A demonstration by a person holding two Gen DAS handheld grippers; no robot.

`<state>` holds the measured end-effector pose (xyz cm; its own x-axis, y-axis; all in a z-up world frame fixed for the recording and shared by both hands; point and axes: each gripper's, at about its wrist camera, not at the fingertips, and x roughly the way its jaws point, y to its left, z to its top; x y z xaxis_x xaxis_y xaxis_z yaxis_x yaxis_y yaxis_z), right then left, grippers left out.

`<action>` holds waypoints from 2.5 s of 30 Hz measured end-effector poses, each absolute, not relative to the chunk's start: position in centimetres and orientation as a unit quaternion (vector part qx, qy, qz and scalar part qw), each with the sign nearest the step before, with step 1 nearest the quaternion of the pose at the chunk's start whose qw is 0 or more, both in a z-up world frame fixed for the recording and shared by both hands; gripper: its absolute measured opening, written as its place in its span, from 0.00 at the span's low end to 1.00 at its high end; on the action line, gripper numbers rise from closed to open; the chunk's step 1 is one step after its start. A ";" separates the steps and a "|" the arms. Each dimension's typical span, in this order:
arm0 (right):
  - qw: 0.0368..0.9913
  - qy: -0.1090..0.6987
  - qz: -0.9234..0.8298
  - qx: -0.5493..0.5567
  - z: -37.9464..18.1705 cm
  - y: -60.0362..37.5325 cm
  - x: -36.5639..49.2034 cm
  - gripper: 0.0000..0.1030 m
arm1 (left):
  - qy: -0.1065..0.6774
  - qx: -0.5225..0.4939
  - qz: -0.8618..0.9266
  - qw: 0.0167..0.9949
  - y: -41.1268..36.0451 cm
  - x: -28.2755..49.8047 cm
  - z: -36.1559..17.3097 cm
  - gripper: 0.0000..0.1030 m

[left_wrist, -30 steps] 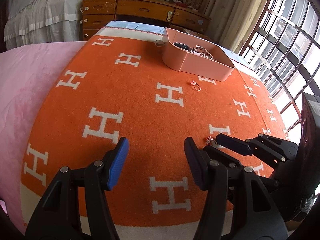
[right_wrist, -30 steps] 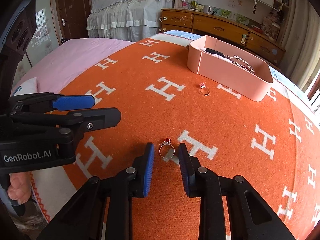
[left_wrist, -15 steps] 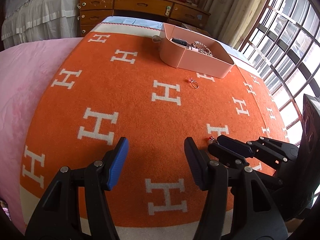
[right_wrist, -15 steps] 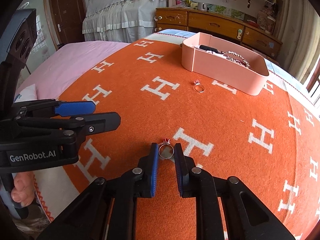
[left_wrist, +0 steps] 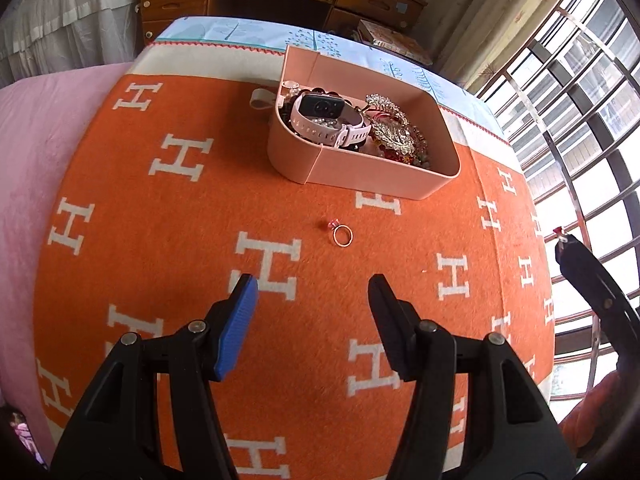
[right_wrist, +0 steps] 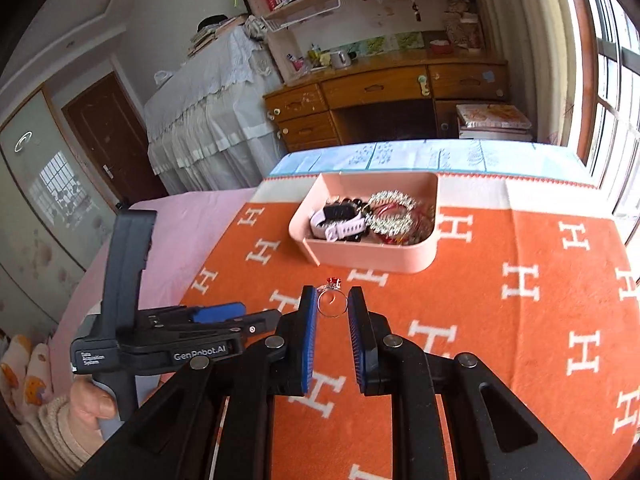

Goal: Organize jewelry
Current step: 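Grasp the red-stone ring with the right tool while the left tool grasps the other ring, then carry both rings into the pink tray and open both tools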

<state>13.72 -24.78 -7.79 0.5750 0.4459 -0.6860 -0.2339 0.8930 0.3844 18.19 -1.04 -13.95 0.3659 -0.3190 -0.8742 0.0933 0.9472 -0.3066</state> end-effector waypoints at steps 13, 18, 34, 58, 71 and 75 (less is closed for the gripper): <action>0.869 0.425 0.190 0.171 -10.2 -29.0 16.3 0.15 | 0.602 -0.079 -0.069 0.792 -6.0 23.6 -16.8 0.36; 0.866 0.424 0.192 0.181 -11.2 -30.0 16.6 0.15 | 0.605 -0.046 -0.057 0.793 -7.8 24.1 -16.7 0.25; 0.860 0.430 0.185 0.205 -13.0 -32.0 16.5 0.15 | 0.614 0.007 -0.055 0.787 -9.1 24.8 -16.4 0.06; 0.873 0.414 0.176 0.192 -6.5 -27.4 23.2 0.15 | 0.493 -0.005 -0.127 0.861 -6.9 26.4 -1.5 0.06; 0.845 0.484 0.099 0.203 -12.9 -27.2 34.1 0.16 | 0.512 0.020 -0.113 0.851 -7.6 36.1 -7.9 0.07; 0.840 0.492 0.103 0.204 -14.8 -27.2 34.8 0.16 | 0.528 0.034 -0.114 0.841 -7.8 36.5 -10.1 0.21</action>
<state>34.84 -27.18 -14.76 0.4946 0.3738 -0.7846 0.0272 0.8957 0.4439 36.54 -7.80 -10.07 0.4175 -0.1557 -0.8952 0.2265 0.9719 -0.0634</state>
